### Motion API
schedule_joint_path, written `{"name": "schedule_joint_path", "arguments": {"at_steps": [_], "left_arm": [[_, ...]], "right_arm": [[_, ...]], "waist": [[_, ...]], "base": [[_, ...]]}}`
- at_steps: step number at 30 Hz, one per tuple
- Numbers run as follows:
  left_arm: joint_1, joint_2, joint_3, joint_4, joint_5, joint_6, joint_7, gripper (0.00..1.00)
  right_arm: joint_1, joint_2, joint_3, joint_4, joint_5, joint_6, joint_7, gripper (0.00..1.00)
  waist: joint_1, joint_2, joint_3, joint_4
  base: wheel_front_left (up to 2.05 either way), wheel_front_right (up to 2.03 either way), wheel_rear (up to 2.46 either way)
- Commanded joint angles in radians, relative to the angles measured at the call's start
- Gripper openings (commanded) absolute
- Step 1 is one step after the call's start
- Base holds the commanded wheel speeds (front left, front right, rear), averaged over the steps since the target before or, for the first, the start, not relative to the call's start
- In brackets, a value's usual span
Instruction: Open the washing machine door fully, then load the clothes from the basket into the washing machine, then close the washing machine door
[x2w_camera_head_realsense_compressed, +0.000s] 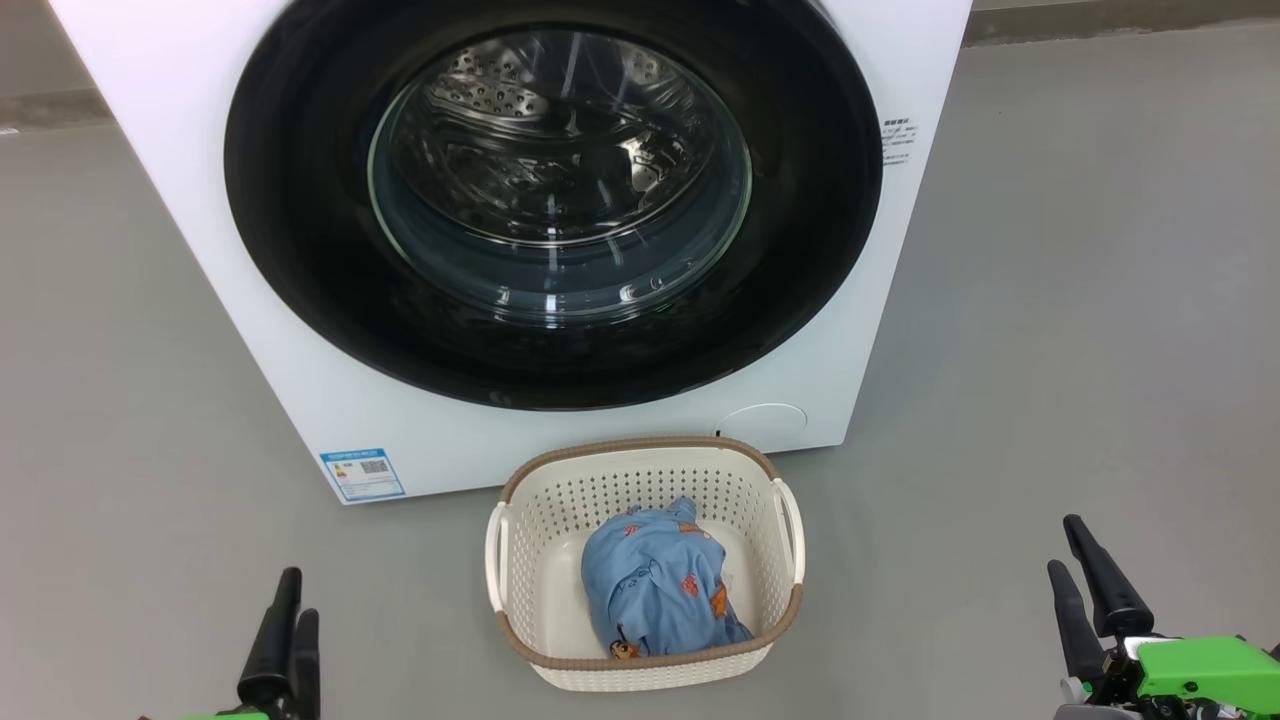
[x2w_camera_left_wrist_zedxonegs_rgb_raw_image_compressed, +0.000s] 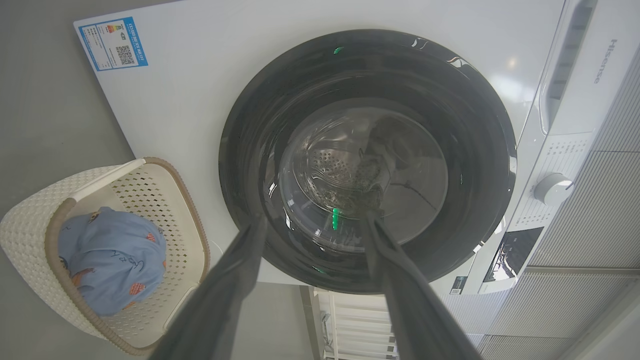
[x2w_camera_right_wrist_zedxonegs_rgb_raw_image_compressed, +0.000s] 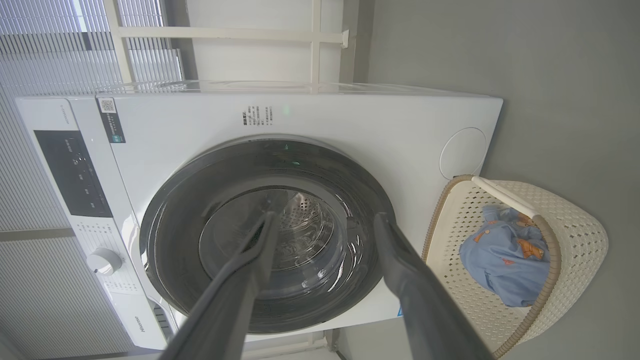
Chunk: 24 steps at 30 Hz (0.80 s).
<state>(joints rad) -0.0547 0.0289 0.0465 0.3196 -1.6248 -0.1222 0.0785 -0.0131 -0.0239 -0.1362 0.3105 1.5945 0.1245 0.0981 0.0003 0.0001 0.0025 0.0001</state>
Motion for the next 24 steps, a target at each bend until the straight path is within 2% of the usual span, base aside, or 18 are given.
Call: {"name": "schedule_joint_path", "arguments": {"at_steps": [1,10,24], "left_arm": [[-0.039,0.012,-0.001,-0.028,0.015,-0.002,-0.009,1.00],[-0.054,0.027,-0.018,-0.026,0.096,-0.002,-0.042,1.00],[-0.063,0.024,-0.015,-0.041,0.367,0.014,-0.083,1.00]], "right_arm": [[-0.027,-0.019,-0.004,-0.033,-0.019,0.001,-0.006,1.00],[-0.029,-0.039,-0.001,-0.043,-0.109,0.001,-0.040,1.00],[-0.025,-0.059,0.000,-0.071,-0.369,0.002,-0.080,1.00]], "waist": [[-0.0002,-0.0001,0.000,0.000],[-0.0002,-0.0001,-0.001,-0.001],[-0.0002,-0.0001,-0.005,0.000]], "base": [[0.00,0.00,0.00],[0.00,0.00,0.00],[0.00,0.00,0.00]]}}
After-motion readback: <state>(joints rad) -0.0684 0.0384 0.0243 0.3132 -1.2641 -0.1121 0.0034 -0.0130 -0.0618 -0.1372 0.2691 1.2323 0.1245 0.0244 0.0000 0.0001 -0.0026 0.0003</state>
